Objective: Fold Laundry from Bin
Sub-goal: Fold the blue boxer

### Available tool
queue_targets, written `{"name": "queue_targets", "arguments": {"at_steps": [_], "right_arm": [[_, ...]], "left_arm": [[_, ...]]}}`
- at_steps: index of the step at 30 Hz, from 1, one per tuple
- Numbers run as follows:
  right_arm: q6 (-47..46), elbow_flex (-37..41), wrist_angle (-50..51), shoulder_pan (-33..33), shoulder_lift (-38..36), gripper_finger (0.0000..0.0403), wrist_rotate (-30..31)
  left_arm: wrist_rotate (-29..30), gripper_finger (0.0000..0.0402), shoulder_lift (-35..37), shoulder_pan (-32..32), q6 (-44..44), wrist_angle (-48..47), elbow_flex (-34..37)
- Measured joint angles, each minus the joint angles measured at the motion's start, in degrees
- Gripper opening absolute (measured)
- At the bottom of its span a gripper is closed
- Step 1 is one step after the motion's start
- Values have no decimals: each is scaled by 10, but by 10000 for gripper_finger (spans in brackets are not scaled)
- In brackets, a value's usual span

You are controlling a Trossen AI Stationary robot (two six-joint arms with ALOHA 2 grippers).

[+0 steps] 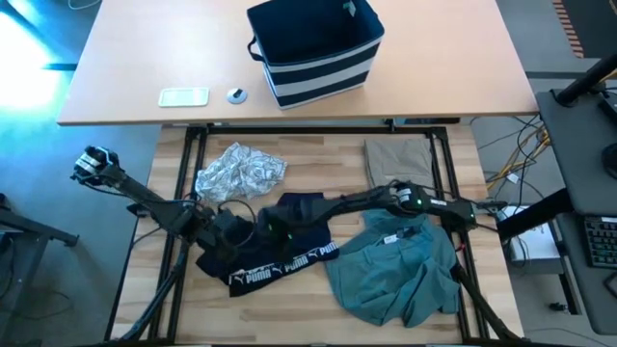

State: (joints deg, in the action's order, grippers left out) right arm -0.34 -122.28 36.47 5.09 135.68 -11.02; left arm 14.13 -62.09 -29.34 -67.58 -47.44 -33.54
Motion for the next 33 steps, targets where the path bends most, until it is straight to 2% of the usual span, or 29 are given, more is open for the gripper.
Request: {"name": "queue_targets", "arguments": {"at_steps": [5, 8, 13, 19, 22, 26, 29, 33], "right_arm": [[-107, 85, 0, 37, -9, 9, 0], [-166, 132, 7, 53, -27, 9, -5], [-193, 196, 63, 65, -86, 9, -12], [-194, 227, 99, 49, -189, 9, -1], [-209, 242, 104, 40, -236, 9, 37], [-226, 282, 99, -4, -252, 9, 115], [-226, 308, 88, -43, -239, 9, 121], [-204, 315, 73, -90, -183, 9, 121]], "left_arm": [[-1, 116, -3, 51, 34, 132, 110], [-1, 116, -11, 74, 40, 169, 138], [-6, 116, -6, 81, 61, 107, 130], [-50, 116, 2, 75, 107, 39, 44], [-56, 116, 1, 55, 141, 44, 0], [-50, 116, -2, 21, 147, 49, -33], [-47, 116, -12, -24, 126, 85, -35], [-36, 116, -42, -96, 89, 210, -9]]}}
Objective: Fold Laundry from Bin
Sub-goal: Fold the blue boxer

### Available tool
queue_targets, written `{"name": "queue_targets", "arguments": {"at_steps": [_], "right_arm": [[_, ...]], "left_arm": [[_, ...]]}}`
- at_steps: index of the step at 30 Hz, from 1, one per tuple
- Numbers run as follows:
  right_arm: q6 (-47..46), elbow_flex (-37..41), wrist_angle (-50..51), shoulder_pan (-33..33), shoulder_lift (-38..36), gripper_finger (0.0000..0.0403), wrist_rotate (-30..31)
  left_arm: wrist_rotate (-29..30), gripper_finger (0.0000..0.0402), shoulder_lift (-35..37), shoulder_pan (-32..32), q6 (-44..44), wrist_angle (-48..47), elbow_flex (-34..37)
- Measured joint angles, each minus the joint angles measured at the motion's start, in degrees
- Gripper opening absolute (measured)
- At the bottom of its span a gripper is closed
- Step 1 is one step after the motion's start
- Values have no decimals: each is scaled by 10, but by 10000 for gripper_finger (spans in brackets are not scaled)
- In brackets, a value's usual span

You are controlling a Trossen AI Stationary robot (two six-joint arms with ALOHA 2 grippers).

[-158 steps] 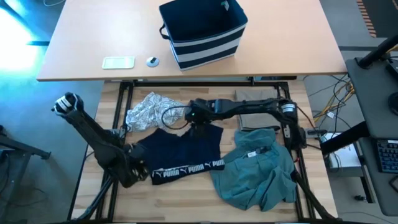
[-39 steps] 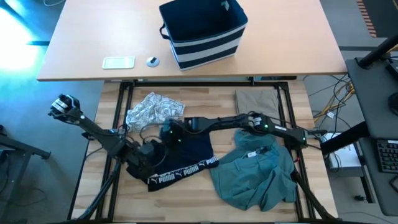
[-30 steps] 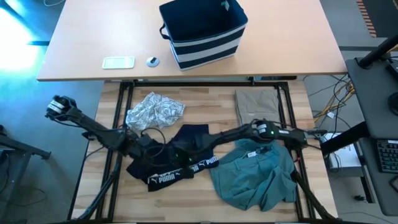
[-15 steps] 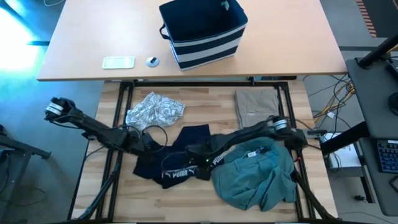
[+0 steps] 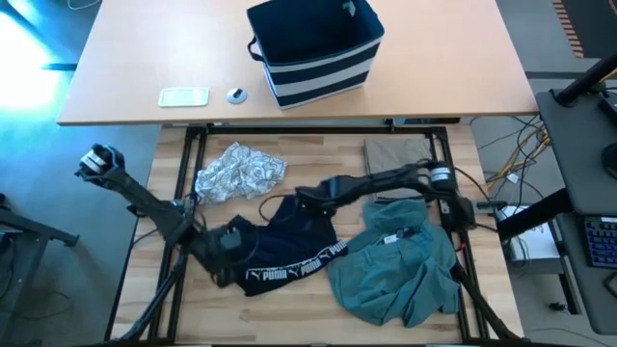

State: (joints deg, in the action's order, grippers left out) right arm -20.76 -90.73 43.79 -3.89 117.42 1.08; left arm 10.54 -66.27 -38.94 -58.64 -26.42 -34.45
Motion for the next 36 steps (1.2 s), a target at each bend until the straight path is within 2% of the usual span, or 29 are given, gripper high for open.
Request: {"name": "queue_targets", "arguments": {"at_steps": [4, 9, 12, 16, 19, 23, 27, 29, 32, 36], "right_arm": [[57, -46, -22, -43, 57, 9, -1], [145, -189, -41, -81, 145, 9, 1], [199, -303, -45, -90, 198, 9, 2], [227, -443, -1, -87, 224, 9, -13], [219, -404, 12, -75, 170, 9, -46], [181, -318, 50, -35, 108, 9, -71], [116, -198, 21, 19, 67, 9, -80], [74, -144, -21, 48, 61, 9, -89], [7, -88, -95, 89, 59, 9, -90], [-87, -48, -192, 121, 56, 9, -86]], "left_arm": [[11, 116, -70, -46, -40, 111, 8], [15, 116, -176, -49, -44, 178, -35], [10, 116, -205, -40, -9, 152, -90], [8, 116, -201, -27, 28, -1, -162], [31, 116, -173, -14, 47, -106, -183], [64, 116, -110, 28, 77, -150, -157], [69, 116, -44, 120, 149, -85, -73], [45, 116, -37, 188, 195, -40, -36], [13, 116, -57, 290, 268, 10, -17], [29, 116, -106, 393, 353, 45, -24]]}}
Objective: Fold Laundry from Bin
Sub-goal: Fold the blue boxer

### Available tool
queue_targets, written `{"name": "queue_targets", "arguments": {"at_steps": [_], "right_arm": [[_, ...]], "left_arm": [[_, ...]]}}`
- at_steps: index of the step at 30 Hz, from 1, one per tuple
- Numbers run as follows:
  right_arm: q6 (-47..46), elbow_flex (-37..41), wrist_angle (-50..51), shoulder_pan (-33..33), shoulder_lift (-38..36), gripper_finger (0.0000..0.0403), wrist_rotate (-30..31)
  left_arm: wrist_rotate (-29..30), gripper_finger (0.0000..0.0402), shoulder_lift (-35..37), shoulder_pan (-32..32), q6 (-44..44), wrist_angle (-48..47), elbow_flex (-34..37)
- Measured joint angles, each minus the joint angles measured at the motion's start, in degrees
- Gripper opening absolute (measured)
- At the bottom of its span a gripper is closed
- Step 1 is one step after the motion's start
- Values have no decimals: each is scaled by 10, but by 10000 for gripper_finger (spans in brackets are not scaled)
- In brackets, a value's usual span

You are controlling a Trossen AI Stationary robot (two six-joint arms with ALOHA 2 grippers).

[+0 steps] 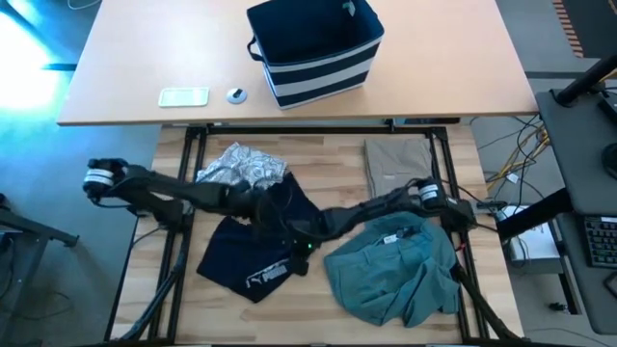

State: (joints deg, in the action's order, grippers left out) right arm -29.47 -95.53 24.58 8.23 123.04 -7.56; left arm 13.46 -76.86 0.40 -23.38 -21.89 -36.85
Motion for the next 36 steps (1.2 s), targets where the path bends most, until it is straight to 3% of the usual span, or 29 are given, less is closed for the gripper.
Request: {"name": "queue_targets", "arguments": {"at_steps": [3, 7, 12, 18, 23, 29, 32, 36], "right_arm": [[-13, 25, 4, 8, 0, 9, 18], [4, 38, 101, 8, -11, 9, 15], [111, 39, 229, -5, -30, 9, 40], [202, 43, 321, -44, -78, 9, 124], [209, 57, 221, -45, -138, 9, 62], [138, 125, -45, -29, -138, 9, -10], [83, 145, -159, -18, -103, 9, -52], [62, 143, -179, 6, -51, 9, -64]], "left_arm": [[-11, 116, -44, 43, 34, 14, -9], [-65, 116, -90, 31, 22, 6, -6], [-74, 116, -105, -62, -78, 8, 5], [-89, 116, -67, -189, -278, -101, -1], [-34, 116, -12, -221, -409, -197, -12], [61, 116, 16, -212, -467, -140, 1], [53, 115, -6, -214, -468, -114, 15], [17, 115, -50, -227, -472, -116, 27]]}}
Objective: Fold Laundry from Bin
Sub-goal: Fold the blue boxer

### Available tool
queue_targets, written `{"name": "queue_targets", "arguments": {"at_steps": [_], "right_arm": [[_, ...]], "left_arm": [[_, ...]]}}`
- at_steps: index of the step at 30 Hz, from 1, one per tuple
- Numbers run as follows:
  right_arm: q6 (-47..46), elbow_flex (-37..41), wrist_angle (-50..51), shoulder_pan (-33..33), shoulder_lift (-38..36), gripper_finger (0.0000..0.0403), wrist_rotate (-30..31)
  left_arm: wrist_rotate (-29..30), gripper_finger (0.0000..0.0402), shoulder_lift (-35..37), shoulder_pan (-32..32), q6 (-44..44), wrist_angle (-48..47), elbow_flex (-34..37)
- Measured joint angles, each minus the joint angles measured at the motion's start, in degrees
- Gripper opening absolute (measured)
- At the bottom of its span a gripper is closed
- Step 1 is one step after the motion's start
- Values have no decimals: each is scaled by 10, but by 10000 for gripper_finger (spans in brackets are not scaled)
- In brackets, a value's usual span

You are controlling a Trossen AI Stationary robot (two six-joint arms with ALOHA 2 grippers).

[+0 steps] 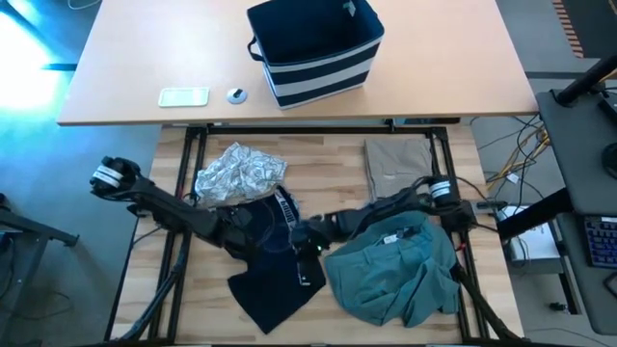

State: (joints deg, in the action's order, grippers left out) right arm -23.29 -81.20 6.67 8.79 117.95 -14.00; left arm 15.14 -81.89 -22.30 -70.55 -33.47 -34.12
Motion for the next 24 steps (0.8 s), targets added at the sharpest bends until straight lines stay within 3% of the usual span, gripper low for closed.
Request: {"name": "queue_targets", "arguments": {"at_steps": [4, 9, 14, 17, 24], "right_arm": [[-11, -21, 98, 3, 14, 9, 17], [43, -26, 279, -12, -33, 9, 35], [94, -20, 405, -37, -106, 9, 128], [96, -18, 376, -51, -133, 9, 123], [62, -19, 140, -49, -110, 9, 18]], "left_arm": [[-19, 115, -26, -26, -31, -10, 2], [-58, 115, -10, -55, -86, -60, -1], [-89, 115, 24, -58, -128, -127, 3], [-70, 115, 51, -54, -153, -151, 6], [20, 115, 111, -41, -197, -101, 4]]}}
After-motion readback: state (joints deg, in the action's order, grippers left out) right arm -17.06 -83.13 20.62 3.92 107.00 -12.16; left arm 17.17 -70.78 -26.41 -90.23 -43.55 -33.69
